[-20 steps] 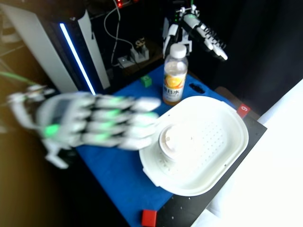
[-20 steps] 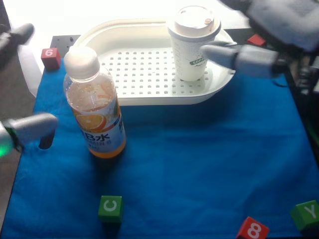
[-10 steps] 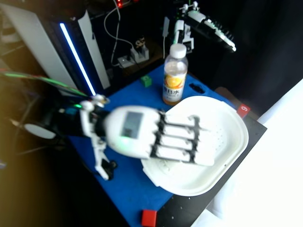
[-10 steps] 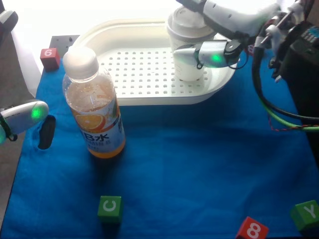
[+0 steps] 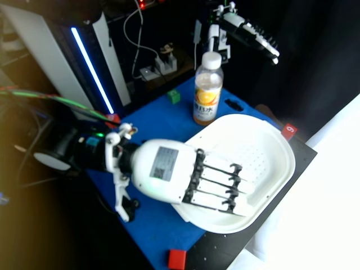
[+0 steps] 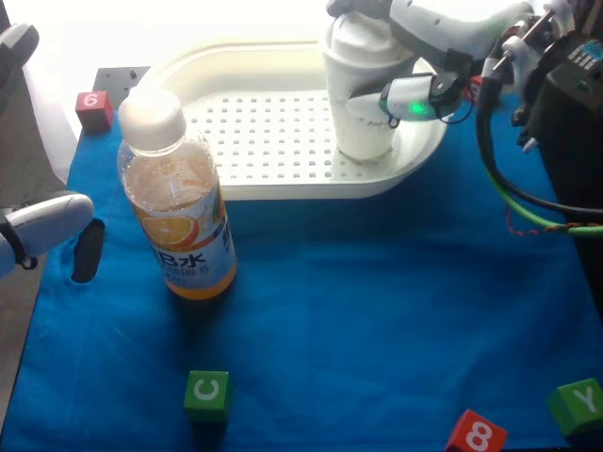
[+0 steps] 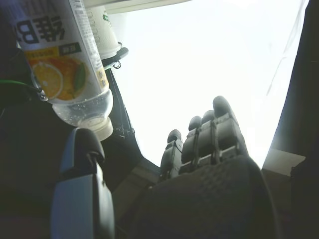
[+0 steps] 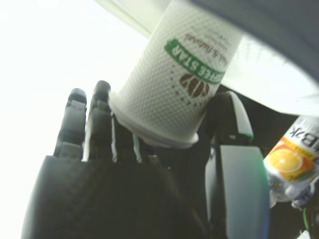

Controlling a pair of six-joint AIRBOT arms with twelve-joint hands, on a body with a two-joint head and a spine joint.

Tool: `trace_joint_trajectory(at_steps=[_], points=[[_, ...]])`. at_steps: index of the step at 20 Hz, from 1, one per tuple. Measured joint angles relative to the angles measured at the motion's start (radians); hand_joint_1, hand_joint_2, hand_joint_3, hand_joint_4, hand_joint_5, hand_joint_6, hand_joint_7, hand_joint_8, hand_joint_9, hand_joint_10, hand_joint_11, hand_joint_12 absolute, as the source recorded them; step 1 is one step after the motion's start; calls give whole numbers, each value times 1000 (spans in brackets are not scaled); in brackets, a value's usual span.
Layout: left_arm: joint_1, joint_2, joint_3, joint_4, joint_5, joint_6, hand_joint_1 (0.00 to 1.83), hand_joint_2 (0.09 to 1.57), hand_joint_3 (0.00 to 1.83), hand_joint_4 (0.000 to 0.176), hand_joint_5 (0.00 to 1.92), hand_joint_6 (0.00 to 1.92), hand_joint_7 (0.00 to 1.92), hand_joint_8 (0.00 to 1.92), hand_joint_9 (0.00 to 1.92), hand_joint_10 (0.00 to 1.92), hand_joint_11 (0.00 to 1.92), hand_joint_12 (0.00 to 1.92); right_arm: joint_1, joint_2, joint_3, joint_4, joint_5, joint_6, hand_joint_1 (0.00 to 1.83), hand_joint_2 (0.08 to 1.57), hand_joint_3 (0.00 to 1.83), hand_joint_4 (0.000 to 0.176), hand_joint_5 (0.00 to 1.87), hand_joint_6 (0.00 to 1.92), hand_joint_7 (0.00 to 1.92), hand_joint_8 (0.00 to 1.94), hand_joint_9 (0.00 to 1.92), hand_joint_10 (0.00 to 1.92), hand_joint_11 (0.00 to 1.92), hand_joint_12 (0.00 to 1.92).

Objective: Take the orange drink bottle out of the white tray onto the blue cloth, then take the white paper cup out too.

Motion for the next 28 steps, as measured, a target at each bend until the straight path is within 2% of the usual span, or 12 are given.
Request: trace_joint_trajectory(at_steps=[3,5,7,9,11,12,14,18,21,23,25,28], points=[[0,-1,0,-5,-2,0,614,1040,0,139,28,4,0,0,0,0,0,228,0,9,-28,-3,-5,-1,982,1234,1,0,0,1421,155,889,173,1275,121,1841],[4,-2,0,-5,-1,-1,601,1043,0,155,23,1,0,0,9,2,0,329,0,66,-98,-31,24,0,997,1228,0,0,29,1465,80,1466,248,1871,406,1920],[6,-2,0,-8,-2,-2,594,1048,1,161,7,1,0,0,17,4,0,378,0,132,-175,-67,85,0,991,1216,0,0,64,1404,76,1407,127,1762,208,1921],[7,-2,0,-8,-1,-3,607,1049,1,141,0,0,0,0,2,0,0,358,0,200,-254,-97,153,-2,921,1258,11,0,15,1440,64,1422,174,1808,288,1921],[7,-2,0,-12,-1,-4,634,1044,0,157,0,0,0,0,0,0,0,266,0,257,-334,-126,212,14,957,1262,6,0,0,1457,160,1551,347,1811,511,1921],[8,-2,-1,-11,-4,-4,631,1043,0,143,0,0,0,0,0,0,0,309,-16,297,-379,-183,263,52,921,1262,5,0,0,1421,106,1539,239,1762,379,1921],[16,-2,-2,-18,-11,-5,612,1034,0,155,0,0,0,0,0,0,0,324,-58,341,-423,-245,335,117,942,1258,2,0,0,1444,34,1534,116,1784,253,1921],[21,-2,-2,-22,-22,-6,633,1042,0,153,5,2,0,0,0,0,0,305,-100,368,-438,-246,351,171,867,1271,5,0,9,1491,58,1478,111,1750,89,1921],[26,-2,-2,-35,-24,-8,643,1037,0,175,10,2,0,0,3,1,0,257,-175,400,-472,-289,381,201,851,1275,2,0,0,1387,63,1509,95,1761,16,1921],[26,-2,-2,-37,-26,-10,651,1050,1,158,1,1,0,0,0,0,0,191,-232,403,-484,-301,382,203,907,1267,0,0,0,1388,35,1494,89,1806,58,1921],[26,-2,-2,-35,-27,-10,641,1082,7,175,13,2,0,0,1,0,0,216,-274,403,-484,-286,364,209,837,1273,0,0,0,1490,41,1542,137,1841,167,1921],[30,-2,-4,-44,-31,-10,656,1096,4,161,0,0,0,0,0,0,0,191,-301,401,-471,-258,341,227,927,1231,0,0,0,1480,69,1438,136,1720,105,1921]])
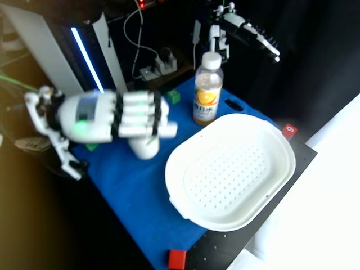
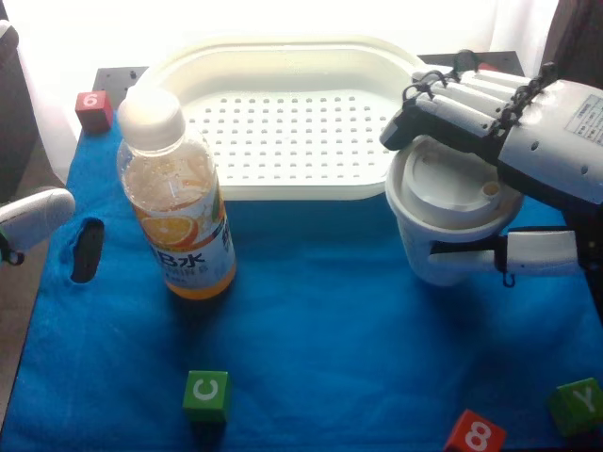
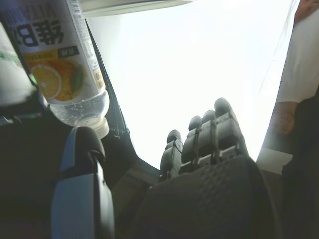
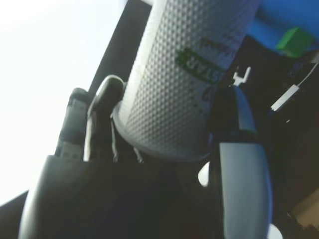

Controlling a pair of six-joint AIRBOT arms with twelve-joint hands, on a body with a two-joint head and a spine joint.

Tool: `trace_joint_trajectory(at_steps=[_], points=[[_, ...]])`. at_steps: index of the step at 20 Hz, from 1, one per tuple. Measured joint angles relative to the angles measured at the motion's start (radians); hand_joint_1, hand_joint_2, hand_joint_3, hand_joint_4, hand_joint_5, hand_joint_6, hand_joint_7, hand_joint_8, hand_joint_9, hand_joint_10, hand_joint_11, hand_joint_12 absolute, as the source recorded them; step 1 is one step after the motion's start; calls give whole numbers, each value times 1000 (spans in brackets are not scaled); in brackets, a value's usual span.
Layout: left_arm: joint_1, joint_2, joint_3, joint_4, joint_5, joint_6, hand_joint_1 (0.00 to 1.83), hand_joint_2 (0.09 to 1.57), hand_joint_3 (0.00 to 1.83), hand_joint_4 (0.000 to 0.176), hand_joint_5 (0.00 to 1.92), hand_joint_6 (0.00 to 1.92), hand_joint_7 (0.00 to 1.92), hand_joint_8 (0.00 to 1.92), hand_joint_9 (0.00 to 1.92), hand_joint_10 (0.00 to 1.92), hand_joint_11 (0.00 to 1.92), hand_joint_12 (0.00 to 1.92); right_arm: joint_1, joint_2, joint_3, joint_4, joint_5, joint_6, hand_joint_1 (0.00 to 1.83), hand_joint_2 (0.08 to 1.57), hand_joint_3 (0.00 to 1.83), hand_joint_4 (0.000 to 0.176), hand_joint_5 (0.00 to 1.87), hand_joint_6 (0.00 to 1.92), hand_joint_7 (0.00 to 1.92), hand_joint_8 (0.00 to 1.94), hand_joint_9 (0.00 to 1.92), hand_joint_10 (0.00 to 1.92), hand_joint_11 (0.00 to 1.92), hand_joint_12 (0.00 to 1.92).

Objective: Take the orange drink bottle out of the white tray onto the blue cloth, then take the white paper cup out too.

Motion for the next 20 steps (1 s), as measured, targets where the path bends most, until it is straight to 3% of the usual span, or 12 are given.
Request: trace_joint_trajectory(at_steps=[1,2,3,4,5,7,8,11,13,16,18,20], points=[[0,0,0,2,1,0,669,1102,5,171,3,1,0,0,0,0,0,184,-6,-7,2,14,-4,0,904,1229,0,0,0,1406,58,1351,99,1595,40,1921],[0,0,0,3,-2,0,661,1096,1,175,0,0,0,0,0,0,0,185,-11,-15,4,15,-11,2,862,1222,0,0,0,1154,21,1077,19,1328,7,1770],[0,0,0,3,-1,-1,672,1095,1,176,0,0,0,0,0,0,0,206,-24,-26,7,11,-23,2,732,1205,0,0,0,577,3,555,3,828,1,1500],[0,0,0,2,-2,-1,685,1090,0,176,0,0,0,0,0,0,0,206,-36,-40,9,19,-16,13,667,1186,0,0,0,199,0,177,0,433,0,1256],[2,0,0,-1,-2,0,673,1088,0,174,0,0,0,0,0,0,0,179,-38,-45,14,19,-16,8,591,1149,0,18,0,39,0,35,0,86,0,955],[3,0,0,-2,-7,-1,667,1086,0,175,0,0,0,0,0,0,0,150,-68,-48,20,60,1,8,488,1103,0,34,0,1,0,0,0,2,0,411],[3,0,0,-5,-8,-1,681,1080,0,176,0,0,0,0,0,0,0,177,-73,-48,25,71,0,8,469,1087,0,62,0,0,0,0,0,0,0,221],[3,0,0,-1,-11,-1,652,1076,0,159,0,0,0,0,3,1,0,178,-73,-47,23,73,-2,7,418,1071,0,82,0,0,0,0,0,0,0,169],[3,0,0,0,-13,-1,640,1077,0,169,0,0,0,0,0,0,0,183,-73,-39,12,71,-2,7,440,1053,0,78,0,0,0,0,0,0,0,32],[3,0,0,-13,-15,-1,643,1078,1,170,0,0,0,0,0,0,0,174,-80,-6,-14,68,-2,6,321,1020,0,168,0,0,0,0,0,0,0,0],[3,0,0,-12,-16,-2,653,1065,0,175,0,0,0,0,0,0,0,129,-86,18,-37,64,10,6,328,981,0,172,0,0,0,0,0,0,0,0],[3,-1,0,-6,-16,-1,657,1061,0,176,0,0,0,0,0,0,0,157,-86,40,-60,60,50,6,373,951,0,138,0,0,0,0,0,0,0,0]])
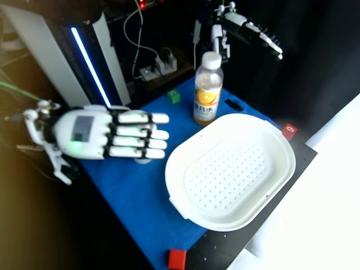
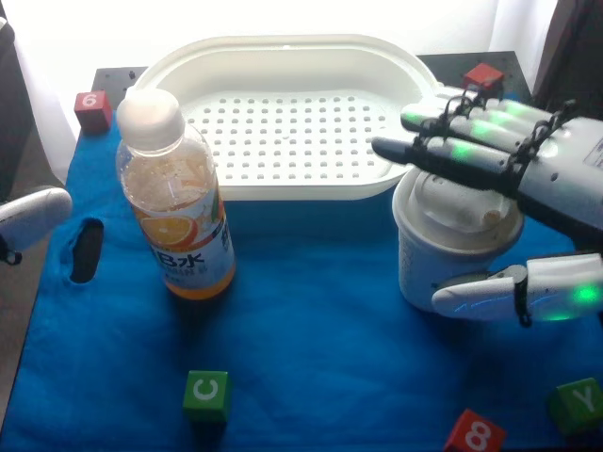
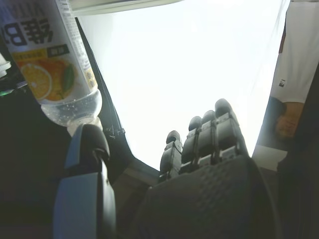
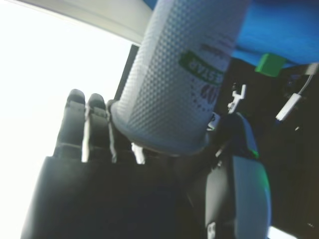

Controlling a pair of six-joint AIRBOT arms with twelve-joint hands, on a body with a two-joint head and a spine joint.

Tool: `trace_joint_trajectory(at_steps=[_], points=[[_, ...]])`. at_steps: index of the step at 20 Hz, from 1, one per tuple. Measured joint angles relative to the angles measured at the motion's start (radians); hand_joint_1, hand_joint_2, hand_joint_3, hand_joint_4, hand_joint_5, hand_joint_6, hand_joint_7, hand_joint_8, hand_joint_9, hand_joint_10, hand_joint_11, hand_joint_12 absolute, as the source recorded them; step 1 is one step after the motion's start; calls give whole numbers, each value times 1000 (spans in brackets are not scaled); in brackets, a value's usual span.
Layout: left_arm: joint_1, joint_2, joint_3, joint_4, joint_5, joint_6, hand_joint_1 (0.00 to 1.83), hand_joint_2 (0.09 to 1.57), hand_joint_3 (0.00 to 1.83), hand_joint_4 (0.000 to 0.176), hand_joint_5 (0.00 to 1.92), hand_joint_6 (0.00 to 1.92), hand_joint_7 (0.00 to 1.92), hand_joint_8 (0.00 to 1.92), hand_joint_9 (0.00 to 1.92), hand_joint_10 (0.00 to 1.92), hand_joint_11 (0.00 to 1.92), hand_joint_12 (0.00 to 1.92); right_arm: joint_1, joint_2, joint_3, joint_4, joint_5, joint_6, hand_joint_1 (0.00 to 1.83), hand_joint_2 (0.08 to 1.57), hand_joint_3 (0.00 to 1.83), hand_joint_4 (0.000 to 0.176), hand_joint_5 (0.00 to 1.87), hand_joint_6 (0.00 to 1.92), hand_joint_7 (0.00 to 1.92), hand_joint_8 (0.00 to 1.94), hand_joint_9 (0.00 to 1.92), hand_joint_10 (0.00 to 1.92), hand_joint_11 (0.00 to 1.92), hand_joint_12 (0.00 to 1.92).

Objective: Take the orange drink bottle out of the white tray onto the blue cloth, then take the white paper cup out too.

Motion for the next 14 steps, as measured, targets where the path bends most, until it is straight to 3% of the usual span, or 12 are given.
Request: trace_joint_trajectory(at_steps=[2,3,4,6,7,8,9,10,11,12,13,14], points=[[0,-1,0,-3,0,0,631,1058,0,171,0,0,0,0,0,0,0,190,0,32,-17,2,69,1,401,927,0,145,0,0,0,0,0,0,0,0],[0,-1,0,-8,0,0,651,1054,0,173,0,0,0,0,0,0,0,194,0,45,-22,9,106,0,427,929,0,170,0,0,0,0,0,0,0,0],[1,-1,0,-11,-2,0,673,1049,0,175,0,0,0,0,0,0,0,143,0,53,-27,20,129,0,441,928,0,175,0,0,0,0,0,0,0,0],[2,-1,0,-9,-5,-1,636,1034,0,155,0,0,0,0,0,0,0,181,0,63,-31,27,165,0,461,982,0,127,0,0,0,0,0,0,0,0],[2,-1,0,-8,-10,-4,613,1035,0,148,0,0,0,0,0,0,0,158,0,75,-40,33,179,0,407,1059,14,52,0,0,0,0,0,0,0,0],[2,-1,0,-8,-14,-8,596,1049,5,150,0,0,0,0,2,1,0,152,0,87,-46,32,196,0,378,1125,44,42,0,0,0,0,0,0,29,14],[2,3,0,-7,-18,-8,601,1063,6,115,10,2,0,0,9,2,0,102,0,108,-55,39,237,0,368,1302,0,0,0,0,0,0,38,65,5,469],[2,6,-1,-6,-21,-8,598,1081,11,99,21,5,0,0,8,1,0,89,0,117,-55,51,269,0,411,1338,0,0,0,0,52,9,7,370,0,902],[2,15,-5,-2,-21,-8,592,1104,4,74,39,3,1,0,22,3,0,162,-8,127,-58,82,320,0,521,1375,0,0,0,0,130,39,1,565,0,1078],[2,21,-6,9,-24,-9,555,1112,2,73,43,2,15,2,37,6,0,268,-11,138,-63,115,359,-1,545,1406,7,0,0,0,161,59,0,671,0,1314],[2,27,-8,11,-23,-9,544,1125,3,91,50,2,42,5,61,11,0,359,-12,144,-64,126,377,-3,587,1413,9,0,39,26,191,91,0,781,0,1577],[2,32,-8,14,-23,-10,557,1129,2,96,60,4,58,5,78,13,0,454,-15,150,-69,142,407,-12,623,1426,13,0,8,112,122,221,0,785,0,1697]])
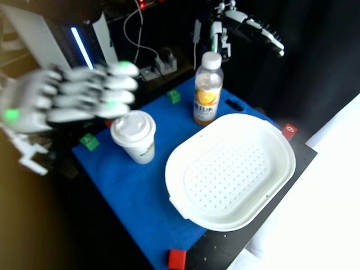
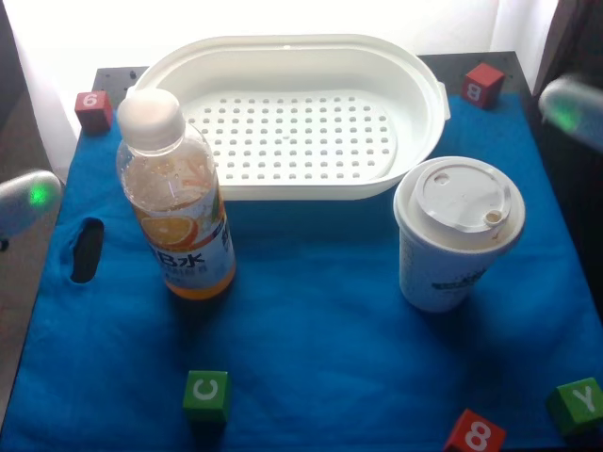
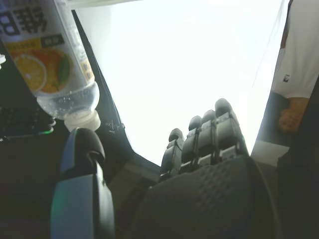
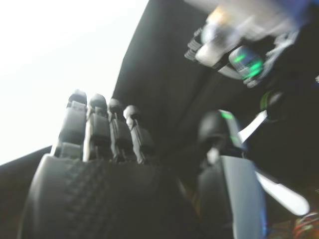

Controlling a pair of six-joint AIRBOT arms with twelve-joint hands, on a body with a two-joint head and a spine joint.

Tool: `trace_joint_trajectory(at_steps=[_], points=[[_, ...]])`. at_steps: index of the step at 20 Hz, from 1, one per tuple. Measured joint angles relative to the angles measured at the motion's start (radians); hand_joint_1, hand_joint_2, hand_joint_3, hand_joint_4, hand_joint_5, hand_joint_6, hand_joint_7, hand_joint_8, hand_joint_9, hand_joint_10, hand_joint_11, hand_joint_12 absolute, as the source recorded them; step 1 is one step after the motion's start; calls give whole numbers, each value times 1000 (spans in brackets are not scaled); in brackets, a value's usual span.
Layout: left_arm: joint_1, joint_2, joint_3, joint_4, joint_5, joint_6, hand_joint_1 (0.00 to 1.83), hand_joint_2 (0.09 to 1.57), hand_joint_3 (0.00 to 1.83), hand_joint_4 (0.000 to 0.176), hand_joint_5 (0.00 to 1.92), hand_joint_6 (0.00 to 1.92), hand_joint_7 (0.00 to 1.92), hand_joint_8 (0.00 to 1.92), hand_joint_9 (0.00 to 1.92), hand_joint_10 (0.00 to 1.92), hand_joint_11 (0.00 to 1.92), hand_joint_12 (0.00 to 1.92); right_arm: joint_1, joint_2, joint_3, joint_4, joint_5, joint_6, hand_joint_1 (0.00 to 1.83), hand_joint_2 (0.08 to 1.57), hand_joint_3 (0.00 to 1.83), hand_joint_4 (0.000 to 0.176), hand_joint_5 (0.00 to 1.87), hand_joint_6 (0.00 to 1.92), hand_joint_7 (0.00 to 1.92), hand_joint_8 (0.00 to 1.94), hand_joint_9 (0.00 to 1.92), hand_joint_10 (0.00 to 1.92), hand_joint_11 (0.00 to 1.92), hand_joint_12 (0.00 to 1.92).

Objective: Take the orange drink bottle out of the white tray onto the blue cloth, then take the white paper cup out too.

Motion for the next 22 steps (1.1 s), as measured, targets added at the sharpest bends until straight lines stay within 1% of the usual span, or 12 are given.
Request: trace_joint_trajectory(at_steps=[2,4,6,8,10,12,14,15,17,18,20,22], points=[[0,3,0,-1,-3,1,571,1181,7,105,68,1,53,3,89,9,0,511,-7,5,-5,31,33,-15,660,1460,30,0,0,155,4,522,0,886,0,1784],[-2,3,0,1,-2,0,533,1226,9,106,26,1,12,1,71,2,0,494,-14,5,-5,58,56,-24,619,1417,10,0,0,122,0,523,0,982,0,1904],[-16,14,0,7,5,-2,534,1249,3,117,34,1,0,0,43,7,0,314,-22,12,-11,85,80,-26,653,1416,8,0,0,12,0,218,0,668,0,1885],[-36,29,3,22,-6,2,531,1236,0,108,0,0,19,2,70,12,0,396,-34,33,-24,106,122,-38,653,1392,0,0,0,0,10,161,0,788,0,1878],[-48,33,4,27,-9,3,514,1260,2,135,0,0,0,0,42,3,0,315,-37,45,-30,124,151,-49,665,1374,0,0,30,35,0,363,0,1036,0,1911],[-48,33,5,31,-11,4,507,1255,0,161,0,0,0,0,1,0,0,32,-37,45,-27,134,164,-56,595,1349,0,0,0,1,0,245,0,833,0,1880],[-55,33,7,33,-9,5,574,1240,0,137,0,0,0,0,0,0,0,0,-37,45,-17,135,161,-60,537,1340,0,0,0,0,0,31,0,500,0,1826],[-63,33,15,38,-7,8,569,1243,0,139,0,0,0,0,0,0,0,0,-37,45,-11,141,163,-60,552,1304,0,0,0,0,0,5,0,471,0,1785],[-87,34,26,36,-5,13,621,1224,0,135,0,0,0,0,0,0,0,0,-37,45,-1,164,164,-63,546,1281,0,43,0,0,0,0,0,376,0,1861],[-97,34,27,37,-7,15,627,1230,0,118,0,0,0,0,0,0,0,0,-37,45,2,166,163,-63,516,1277,0,46,0,0,0,0,0,253,0,1807],[-113,34,29,49,-10,29,654,1190,0,135,0,0,0,0,0,0,0,0,-37,45,4,166,164,-63,502,1262,0,31,0,0,0,0,0,139,0,1664],[-117,34,35,63,-11,29,576,1152,0,167,0,0,0,0,0,0,0,0,-37,45,8,162,163,-63,506,1237,0,37,0,0,0,0,0,13,0,1880]])
